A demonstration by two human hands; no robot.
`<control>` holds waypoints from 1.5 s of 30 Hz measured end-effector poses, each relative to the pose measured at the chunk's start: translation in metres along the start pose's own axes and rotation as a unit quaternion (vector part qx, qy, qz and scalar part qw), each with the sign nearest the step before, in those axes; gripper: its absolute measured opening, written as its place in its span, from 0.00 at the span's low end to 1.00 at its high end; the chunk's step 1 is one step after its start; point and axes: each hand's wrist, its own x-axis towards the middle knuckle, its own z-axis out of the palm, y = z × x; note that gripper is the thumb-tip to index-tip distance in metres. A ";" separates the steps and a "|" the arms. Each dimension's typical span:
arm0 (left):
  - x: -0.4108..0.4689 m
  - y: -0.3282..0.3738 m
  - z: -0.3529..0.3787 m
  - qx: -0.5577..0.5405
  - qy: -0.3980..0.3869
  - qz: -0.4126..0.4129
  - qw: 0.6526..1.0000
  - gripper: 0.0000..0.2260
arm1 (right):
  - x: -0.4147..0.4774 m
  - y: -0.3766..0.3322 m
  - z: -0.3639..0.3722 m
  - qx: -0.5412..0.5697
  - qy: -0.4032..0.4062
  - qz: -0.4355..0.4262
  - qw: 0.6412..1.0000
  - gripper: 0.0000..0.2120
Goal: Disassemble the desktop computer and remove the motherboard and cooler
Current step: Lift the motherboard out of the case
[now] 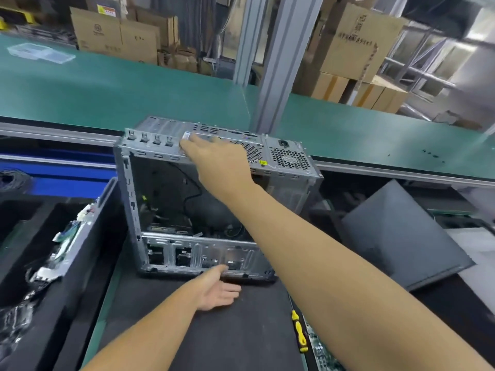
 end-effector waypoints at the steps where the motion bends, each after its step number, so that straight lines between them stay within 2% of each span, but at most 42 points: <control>1: -0.006 0.003 -0.004 0.068 0.010 0.014 0.998 0.26 | -0.001 -0.001 0.002 0.000 0.006 -0.002 1.000 0.22; 2: -0.015 0.007 -0.008 0.149 0.044 0.042 0.987 0.23 | -0.002 0.000 0.003 0.003 0.009 0.000 1.000 0.22; 4: -0.033 0.015 -0.020 0.269 0.155 0.151 0.939 0.13 | -0.005 0.001 0.004 0.024 0.024 0.004 0.999 0.22; 6: -0.054 0.020 -0.038 0.304 0.284 0.244 0.876 0.12 | -0.011 -0.001 0.004 0.049 0.043 0.006 0.998 0.22; 7: -0.061 0.019 -0.050 0.309 0.334 0.252 0.854 0.14 | -0.016 -0.004 0.003 0.065 0.052 -0.001 0.997 0.21; 8: -0.066 0.015 -0.062 0.306 0.366 0.232 0.847 0.16 | -0.023 -0.007 0.002 0.087 0.059 -0.010 0.994 0.21; 11: -0.071 -0.002 -0.092 0.196 0.418 0.133 0.877 0.15 | -0.052 -0.019 0.001 0.086 0.070 -0.041 0.993 0.24; 13: -0.071 -0.008 -0.105 0.124 0.477 0.112 0.863 0.33 | -0.061 -0.021 -0.001 0.063 0.056 -0.047 0.995 0.26; 14: -0.073 -0.010 -0.109 0.128 0.506 0.127 0.843 0.40 | -0.060 -0.021 -0.004 0.069 0.056 -0.044 0.995 0.27; 16: -0.077 -0.009 -0.119 0.165 0.509 0.205 0.820 0.47 | -0.062 -0.022 -0.010 0.132 0.111 -0.058 0.983 0.24; 18: -0.075 -0.005 -0.129 0.209 0.459 0.272 0.819 0.44 | -0.085 -0.025 -0.002 0.218 0.200 -0.093 0.951 0.12; 19: -0.074 -0.003 -0.132 0.229 0.443 0.279 0.820 0.41 | -0.104 -0.026 0.007 0.251 0.184 -0.094 0.946 0.07; 20: -0.073 0.001 -0.134 0.243 0.437 0.278 0.820 0.37 | -0.127 -0.026 0.017 0.281 0.112 -0.072 0.950 0.04; 21: -0.072 0.004 -0.135 0.253 0.439 0.278 0.816 0.33 | -0.149 -0.025 0.028 0.307 -0.001 -0.021 0.951 0.04; 22: -0.072 0.007 -0.136 0.262 0.443 0.280 0.811 0.29 | -0.169 -0.021 0.040 0.321 -0.137 0.048 0.936 0.02; 23: -0.071 0.010 -0.137 0.270 0.448 0.279 0.805 0.26 | -0.186 -0.014 0.054 0.324 -0.265 0.117 0.901 0.02; 24: -0.070 0.012 -0.138 0.278 0.455 0.273 0.801 0.24 | -0.198 -0.006 0.066 0.326 -0.371 0.188 0.849 0.08; 25: -0.070 0.014 -0.138 0.285 0.461 0.266 0.797 0.23 | -0.207 0.003 0.077 0.327 -0.449 0.262 0.789 0.13; 26: -0.070 0.014 -0.139 0.294 0.463 0.262 0.794 0.22 | -0.215 0.011 0.085 0.326 -0.489 0.330 0.739 0.16; 28: -0.070 0.014 -0.141 0.310 0.462 0.266 0.787 0.20 | -0.226 0.024 0.102 0.314 -0.468 0.448 0.694 0.21; 30: -0.069 0.014 -0.144 0.322 0.463 0.266 0.781 0.18 | -0.232 0.033 0.117 0.350 -0.380 0.520 0.680 0.41; 31: -0.068 0.015 -0.145 0.327 0.463 0.266 0.780 0.16 | -0.232 0.034 0.121 0.376 -0.344 0.527 0.680 0.45; 32: -0.068 0.015 -0.146 0.330 0.462 0.267 0.779 0.15 | -0.232 0.034 0.127 0.394 -0.317 0.524 0.685 0.41; 34: -0.067 0.016 -0.148 0.325 0.464 0.269 0.779 0.14 | -0.234 0.032 0.138 0.401 -0.267 0.530 0.698 0.24; 36: -0.064 0.017 -0.150 0.322 0.467 0.272 0.777 0.14 | -0.235 0.032 0.147 0.405 -0.234 0.537 0.702 0.14; 41: -0.054 0.030 -0.146 0.316 0.496 0.254 0.768 0.12 | -0.222 0.041 0.159 0.394 -0.214 0.507 0.737 0.06; 45: -0.040 0.046 -0.141 0.301 0.510 0.253 0.765 0.13 | -0.194 0.053 0.178 0.392 -0.196 0.537 0.721 0.07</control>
